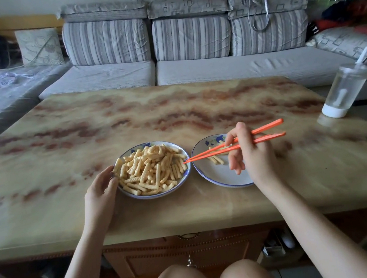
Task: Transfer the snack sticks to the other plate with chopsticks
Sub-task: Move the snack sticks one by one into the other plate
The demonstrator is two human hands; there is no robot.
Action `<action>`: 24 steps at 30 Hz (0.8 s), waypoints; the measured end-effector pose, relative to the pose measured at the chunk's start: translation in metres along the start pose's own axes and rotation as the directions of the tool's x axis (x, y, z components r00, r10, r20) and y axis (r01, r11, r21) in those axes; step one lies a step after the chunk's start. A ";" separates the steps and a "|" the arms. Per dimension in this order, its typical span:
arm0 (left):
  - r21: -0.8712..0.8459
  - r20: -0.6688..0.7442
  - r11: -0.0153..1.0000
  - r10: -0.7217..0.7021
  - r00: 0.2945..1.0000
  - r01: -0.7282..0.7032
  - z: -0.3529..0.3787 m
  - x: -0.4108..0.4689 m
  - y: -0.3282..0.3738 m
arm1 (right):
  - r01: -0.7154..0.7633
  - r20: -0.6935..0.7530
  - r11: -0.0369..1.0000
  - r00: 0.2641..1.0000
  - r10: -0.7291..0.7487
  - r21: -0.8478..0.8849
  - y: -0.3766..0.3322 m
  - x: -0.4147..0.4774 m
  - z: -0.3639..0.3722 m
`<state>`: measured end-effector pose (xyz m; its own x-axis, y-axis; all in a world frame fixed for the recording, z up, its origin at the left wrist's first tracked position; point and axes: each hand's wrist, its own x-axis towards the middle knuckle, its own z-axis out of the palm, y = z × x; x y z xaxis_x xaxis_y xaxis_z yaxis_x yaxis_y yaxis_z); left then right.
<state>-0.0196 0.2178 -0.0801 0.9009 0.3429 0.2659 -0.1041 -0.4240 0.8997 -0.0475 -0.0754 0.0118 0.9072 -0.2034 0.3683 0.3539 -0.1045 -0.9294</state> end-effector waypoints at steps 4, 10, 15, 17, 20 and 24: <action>-0.001 0.002 1.000 -0.002 1.000 0.002 0.000 0.000 0.000 | -0.019 0.048 0.997 0.999 0.022 -0.072 0.003 -0.001 0.007; 0.013 0.000 1.000 0.002 1.000 -0.002 0.000 0.000 0.000 | -0.042 0.022 0.991 0.999 0.045 -0.127 0.005 -0.002 0.015; 0.020 -0.004 1.000 0.010 1.000 -0.010 0.000 0.002 -0.002 | -0.076 -0.002 0.989 0.997 0.076 -0.125 0.005 0.000 0.019; 0.020 -0.006 1.000 0.008 1.000 -0.008 0.000 0.002 -0.002 | -0.082 -0.011 0.990 0.997 0.082 -0.113 0.004 0.000 0.019; 0.021 -0.003 1.000 0.007 1.000 -0.007 0.000 0.001 -0.001 | -0.085 -0.033 0.991 0.996 0.082 -0.102 0.003 -0.001 0.018; 0.016 0.000 1.000 0.010 1.000 -0.010 0.000 0.002 -0.002 | -0.057 -0.052 0.995 0.997 0.053 -0.079 0.002 -0.002 0.016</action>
<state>-0.0180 0.2196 -0.0817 0.8997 0.3389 0.2752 -0.1066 -0.4408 0.8913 -0.0446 -0.0598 0.0088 0.9117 -0.2586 0.3194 0.2826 -0.1699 -0.9441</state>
